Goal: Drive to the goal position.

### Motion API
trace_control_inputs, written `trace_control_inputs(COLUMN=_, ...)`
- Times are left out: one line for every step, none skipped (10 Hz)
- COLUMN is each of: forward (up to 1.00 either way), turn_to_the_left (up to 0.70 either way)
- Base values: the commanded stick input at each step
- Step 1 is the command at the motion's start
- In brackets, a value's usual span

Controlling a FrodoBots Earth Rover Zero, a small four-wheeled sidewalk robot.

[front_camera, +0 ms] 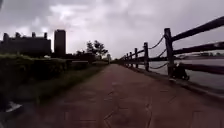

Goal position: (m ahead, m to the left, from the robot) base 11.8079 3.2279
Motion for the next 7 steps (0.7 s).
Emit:
trace_control_inputs(forward=1.0, turn_to_the_left=0.0)
trace_control_inputs(forward=1.0, turn_to_the_left=0.0)
trace_control_inputs(forward=1.0, turn_to_the_left=0.0)
trace_control_inputs(forward=1.0, turn_to_the_left=0.0)
trace_control_inputs(forward=1.0, turn_to_the_left=0.0)
trace_control_inputs(forward=1.0, turn_to_the_left=0.0)
trace_control_inputs(forward=1.0, turn_to_the_left=0.0)
